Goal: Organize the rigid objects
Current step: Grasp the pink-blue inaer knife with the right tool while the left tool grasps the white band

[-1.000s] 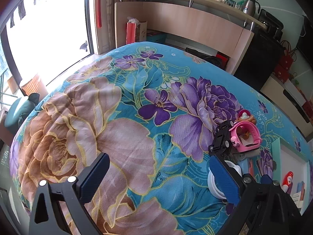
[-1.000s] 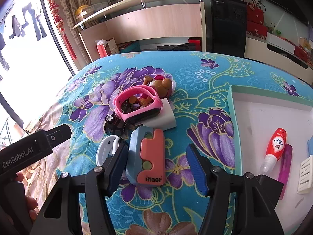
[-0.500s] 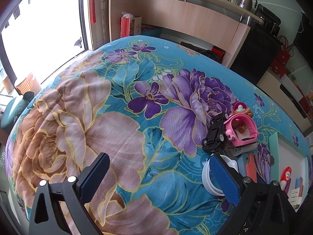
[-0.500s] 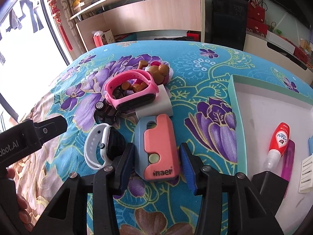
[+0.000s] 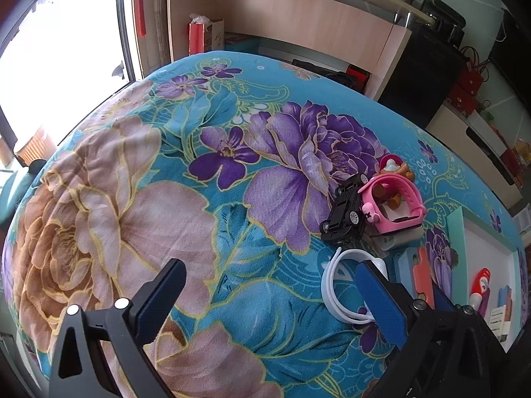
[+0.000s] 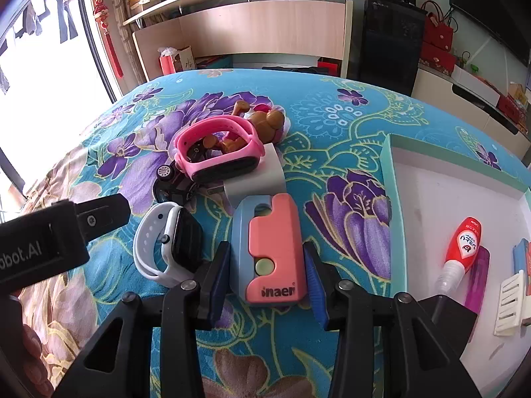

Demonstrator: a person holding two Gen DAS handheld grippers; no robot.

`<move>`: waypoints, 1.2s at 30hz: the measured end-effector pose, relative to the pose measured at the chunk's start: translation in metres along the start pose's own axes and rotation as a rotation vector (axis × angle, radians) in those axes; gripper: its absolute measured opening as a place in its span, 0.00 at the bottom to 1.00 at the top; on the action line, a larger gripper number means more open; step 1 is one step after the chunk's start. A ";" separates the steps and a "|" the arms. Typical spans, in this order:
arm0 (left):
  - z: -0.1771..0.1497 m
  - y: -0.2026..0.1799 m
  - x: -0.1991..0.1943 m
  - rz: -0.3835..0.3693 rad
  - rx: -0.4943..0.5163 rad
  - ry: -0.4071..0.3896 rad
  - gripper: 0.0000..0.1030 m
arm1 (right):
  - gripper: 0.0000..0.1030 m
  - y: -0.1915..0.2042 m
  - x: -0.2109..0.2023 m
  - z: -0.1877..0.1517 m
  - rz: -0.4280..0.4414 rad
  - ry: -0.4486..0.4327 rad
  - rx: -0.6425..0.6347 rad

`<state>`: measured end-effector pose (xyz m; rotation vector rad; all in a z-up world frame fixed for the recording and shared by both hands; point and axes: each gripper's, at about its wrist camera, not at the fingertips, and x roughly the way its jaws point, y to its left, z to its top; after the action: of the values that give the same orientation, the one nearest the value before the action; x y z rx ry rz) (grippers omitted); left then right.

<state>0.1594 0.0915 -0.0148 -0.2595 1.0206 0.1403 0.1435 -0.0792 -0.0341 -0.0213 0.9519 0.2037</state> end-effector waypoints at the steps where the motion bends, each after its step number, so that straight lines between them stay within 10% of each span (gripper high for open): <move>1: 0.000 -0.002 0.001 -0.002 0.005 0.004 1.00 | 0.43 -0.001 -0.001 0.000 0.001 -0.002 0.002; 27: -0.009 -0.038 0.007 -0.065 0.078 0.047 1.00 | 0.43 -0.053 -0.056 0.008 -0.069 -0.125 0.091; 36: -0.017 -0.055 0.017 -0.087 0.140 0.085 0.76 | 0.43 -0.068 -0.061 0.006 -0.075 -0.133 0.124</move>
<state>0.1676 0.0337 -0.0297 -0.1829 1.0961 -0.0219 0.1264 -0.1550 0.0143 0.0701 0.8278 0.0760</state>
